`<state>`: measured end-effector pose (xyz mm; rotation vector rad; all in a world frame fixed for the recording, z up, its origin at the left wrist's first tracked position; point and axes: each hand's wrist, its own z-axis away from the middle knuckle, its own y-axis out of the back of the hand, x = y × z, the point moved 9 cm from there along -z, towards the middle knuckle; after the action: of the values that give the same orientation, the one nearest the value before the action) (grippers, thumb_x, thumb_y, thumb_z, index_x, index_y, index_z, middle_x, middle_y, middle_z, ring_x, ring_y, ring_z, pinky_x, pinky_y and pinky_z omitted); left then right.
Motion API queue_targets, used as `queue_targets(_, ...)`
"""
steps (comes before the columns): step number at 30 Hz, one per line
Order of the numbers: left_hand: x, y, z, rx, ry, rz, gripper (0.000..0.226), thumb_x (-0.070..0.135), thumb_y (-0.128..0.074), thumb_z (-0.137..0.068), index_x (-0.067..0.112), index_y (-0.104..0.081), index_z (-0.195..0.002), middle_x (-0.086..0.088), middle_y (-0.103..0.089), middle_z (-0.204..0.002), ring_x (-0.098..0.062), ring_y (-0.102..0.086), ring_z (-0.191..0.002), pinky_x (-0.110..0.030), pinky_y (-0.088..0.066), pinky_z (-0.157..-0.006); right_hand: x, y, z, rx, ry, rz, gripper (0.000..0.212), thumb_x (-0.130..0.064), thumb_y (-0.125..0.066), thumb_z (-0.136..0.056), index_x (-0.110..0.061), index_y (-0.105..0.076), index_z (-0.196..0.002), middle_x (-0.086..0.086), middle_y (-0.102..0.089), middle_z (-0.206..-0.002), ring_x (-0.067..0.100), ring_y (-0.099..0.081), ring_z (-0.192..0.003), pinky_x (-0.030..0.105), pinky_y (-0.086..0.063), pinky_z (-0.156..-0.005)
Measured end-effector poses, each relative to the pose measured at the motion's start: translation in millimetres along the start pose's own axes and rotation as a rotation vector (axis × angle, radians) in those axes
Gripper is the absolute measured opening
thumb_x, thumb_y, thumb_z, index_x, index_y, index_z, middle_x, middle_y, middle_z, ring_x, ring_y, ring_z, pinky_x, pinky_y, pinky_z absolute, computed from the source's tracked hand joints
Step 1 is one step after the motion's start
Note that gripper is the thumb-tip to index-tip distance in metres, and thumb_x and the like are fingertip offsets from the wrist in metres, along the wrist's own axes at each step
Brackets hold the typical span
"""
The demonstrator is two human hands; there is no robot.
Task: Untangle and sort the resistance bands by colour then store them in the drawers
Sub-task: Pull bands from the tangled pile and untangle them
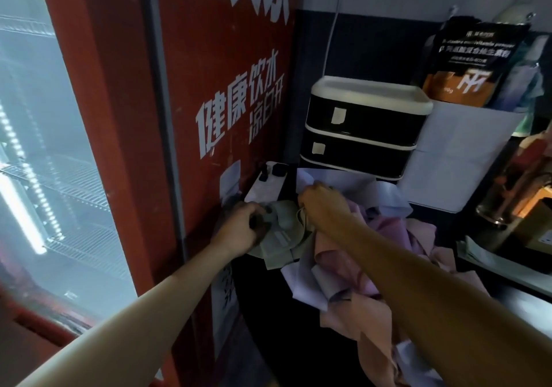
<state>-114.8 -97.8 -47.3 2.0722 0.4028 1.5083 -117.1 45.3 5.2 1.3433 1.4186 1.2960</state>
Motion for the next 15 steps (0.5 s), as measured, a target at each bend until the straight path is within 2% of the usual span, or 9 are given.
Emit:
queue_targets(2,4.6,-1.7,-2.0,0.015,-0.015,-0.01,0.023,0.016,-0.07,-0.082,0.012,-0.063,-0.104,-0.009,-0.062,-0.109,-0.022,-0.063,-0.097,-0.032,-0.052,-0.086,4.6,10.5,0.7,0.073,-0.035,-0.038,0.022,-0.007,-0.045,-0.09,-0.007,-0.064,-0.102,0.014,-0.06,-0.109,0.032,-0.059,-0.099,0.035,-0.046,-0.077)
queue_targets(4,7.3,-5.7,-4.8,0.015,0.007,0.055,0.024,0.006,-0.065,-0.085,0.003,-0.06,-0.108,-0.011,-0.06,-0.11,-0.021,-0.062,-0.094,-0.019,-0.048,-0.078,11.4,23.2,3.0,0.158,-0.036,-0.094,0.02,-0.005,-0.046,-0.089,-0.005,-0.065,-0.093,0.013,-0.063,-0.102,0.031,-0.062,-0.091,0.033,-0.047,-0.068)
queue_targets(6,12.9,-9.1,-7.7,0.011,0.031,0.098,0.027,0.01,-0.063,-0.088,0.003,-0.057,-0.113,-0.012,-0.058,-0.112,-0.021,-0.061,-0.094,-0.018,-0.046,-0.075,23.9,41.3,7.5,0.262,-0.05,-0.234,0.018,-0.004,-0.047,-0.088,-0.007,-0.064,-0.081,0.012,-0.065,-0.092,0.029,-0.063,-0.083,0.032,-0.045,-0.062)
queue_targets(9,39.1,-15.4,-10.9,-0.008,-0.038,0.101,0.032,0.022,-0.065,-0.087,0.009,-0.057,-0.115,-0.009,-0.06,-0.112,-0.021,-0.06,-0.1,-0.025,-0.046,-0.083,51.9,74.6,16.8,0.407,-0.134,-0.456,0.019,-0.005,-0.049,-0.087,-0.007,-0.066,-0.079,0.011,-0.068,-0.084,0.028,-0.063,-0.078,0.035,-0.048,-0.065)
queue_targets(12,66.5,-23.1,-15.6,0.014,-0.088,0.133,0.027,0.02,-0.065,-0.087,0.009,-0.056,-0.11,0.002,-0.059,-0.097,-0.012,-0.056,-0.089,-0.013,-0.04,-0.074,76.5,102.7,29.0,0.488,-0.195,-0.54,0.016,-0.01,-0.052,-0.09,-0.008,-0.068,-0.087,0.008,-0.068,-0.088,0.025,-0.062,-0.081,0.037,-0.051,-0.071)
queue_targets(14,92.3,-25.5,-16.8,0.035,-0.134,0.126,0.024,0.018,-0.063,-0.088,0.011,-0.057,-0.11,0.014,-0.053,-0.087,-0.006,-0.053,-0.083,-0.009,-0.038,-0.068,93.0,117.8,40.6,0.526,-0.222,-0.586,0.014,-0.013,-0.053,-0.093,-0.009,-0.067,-0.091,0.002,-0.063,-0.087,0.019,-0.059,-0.081,0.029,-0.045,-0.068)
queue_targets(15,103.7,-27.3,-19.3,0.036,-0.151,0.158,0.025,0.015,-0.062,-0.088,0.009,-0.057,-0.112,0.013,-0.053,-0.087,-0.006,-0.052,-0.083,-0.009,-0.038,-0.067,100.4,125.4,47.7,0.546,-0.226,-0.601,0.014,-0.014,-0.054,-0.093,-0.008,-0.067,-0.093,0.0,-0.061,-0.086,0.015,-0.057,-0.081,0.025,-0.041,-0.068)
